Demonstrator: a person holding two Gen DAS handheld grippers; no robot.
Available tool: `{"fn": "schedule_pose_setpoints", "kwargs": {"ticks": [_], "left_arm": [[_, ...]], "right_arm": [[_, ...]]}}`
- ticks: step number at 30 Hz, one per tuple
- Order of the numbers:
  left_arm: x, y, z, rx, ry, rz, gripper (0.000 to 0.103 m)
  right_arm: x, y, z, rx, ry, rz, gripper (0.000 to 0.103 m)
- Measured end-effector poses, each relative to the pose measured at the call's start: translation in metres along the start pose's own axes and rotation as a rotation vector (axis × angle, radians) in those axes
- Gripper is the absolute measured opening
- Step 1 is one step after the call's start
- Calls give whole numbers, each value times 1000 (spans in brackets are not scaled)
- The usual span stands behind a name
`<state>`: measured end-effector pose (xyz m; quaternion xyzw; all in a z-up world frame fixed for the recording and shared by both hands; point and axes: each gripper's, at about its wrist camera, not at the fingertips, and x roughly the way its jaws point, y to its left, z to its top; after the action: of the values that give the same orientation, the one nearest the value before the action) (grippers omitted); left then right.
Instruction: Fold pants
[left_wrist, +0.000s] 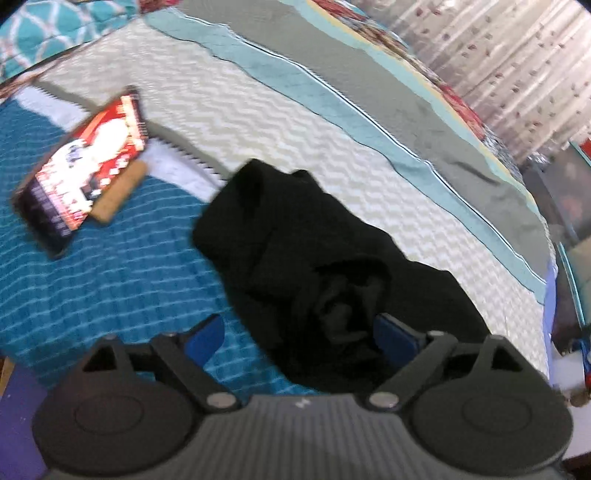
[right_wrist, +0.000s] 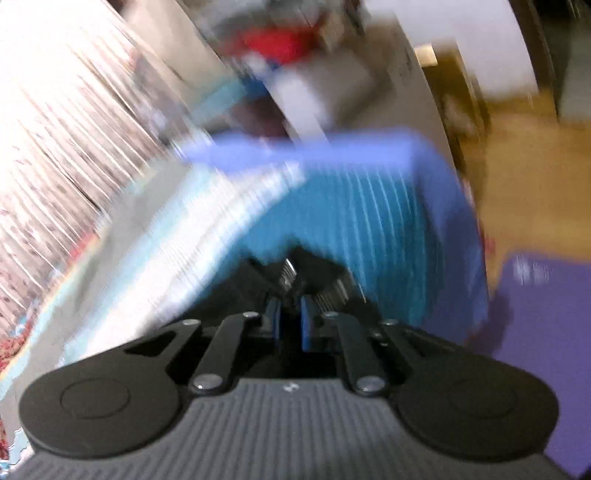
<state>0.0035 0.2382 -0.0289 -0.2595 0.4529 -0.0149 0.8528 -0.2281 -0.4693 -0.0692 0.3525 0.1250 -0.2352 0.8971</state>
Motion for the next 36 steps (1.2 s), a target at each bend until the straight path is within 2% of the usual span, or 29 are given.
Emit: {"fn": "schedule_pose_setpoints", "kwargs": {"ticks": [2,3,6,7,8,9,10,12,13,16,18,19,20,21,22,23,24,26,29,30,31,33,34,36], "left_arm": [[-2,2,0,8,-11,23,89],[-2,1,1,12,-16,33,89],[5,-5,8,21,-34,44,90],[10,-7,12,18,-34,68,91],[14,-9,17,12,-28,109,91],[19,-10,22,12,-25,132,92],[23,-9,24,14,-24,138,98],[34,-5,29,4,-13,166,102],[40,-2,31,-6,1,176,102],[63,8,36,-61,53,126,103],[86,15,39,-116,114,93,103],[95,18,39,-145,121,81,95],[99,19,39,-162,116,75,80],[102,19,39,-159,118,73,51],[101,15,39,-143,116,85,47],[92,9,38,-104,81,110,38],[83,3,38,-45,50,140,19],[66,3,41,12,6,186,19],[67,15,46,21,30,235,22],[75,18,45,22,51,254,26],[83,19,44,34,73,284,36],[89,13,39,98,64,389,59],[87,7,35,138,50,427,62],[75,-3,29,188,41,438,62]], "right_arm": [[-17,7,0,-48,-68,-3,13],[-16,4,-3,-54,-64,-28,13],[15,-32,-26,56,54,-161,13],[28,-49,-36,128,108,-184,16],[35,-65,-42,227,143,-172,19],[38,-82,-49,372,156,-140,30],[38,-95,-56,496,146,-116,52],[37,-101,-60,539,142,-72,83],[38,-99,-60,520,150,-49,84],[39,-92,-59,543,158,43,85],[51,-86,-55,570,195,35,85],[57,-85,-55,579,207,29,83],[61,-83,-55,585,213,12,74],[60,-81,-52,575,215,-12,45],[56,-75,-48,545,200,-32,36],[47,-67,-43,501,174,-33,28],[41,-59,-39,450,154,-37,25],[27,-38,-27,302,96,-47,23],[23,-23,-22,202,57,-63,22],[30,-25,-23,207,78,-83,22],[38,-29,-26,226,105,-114,22],[45,-37,-32,263,128,-143,22],[44,-37,-34,269,126,-146,22],[40,-33,-30,246,119,-140,22]]}}
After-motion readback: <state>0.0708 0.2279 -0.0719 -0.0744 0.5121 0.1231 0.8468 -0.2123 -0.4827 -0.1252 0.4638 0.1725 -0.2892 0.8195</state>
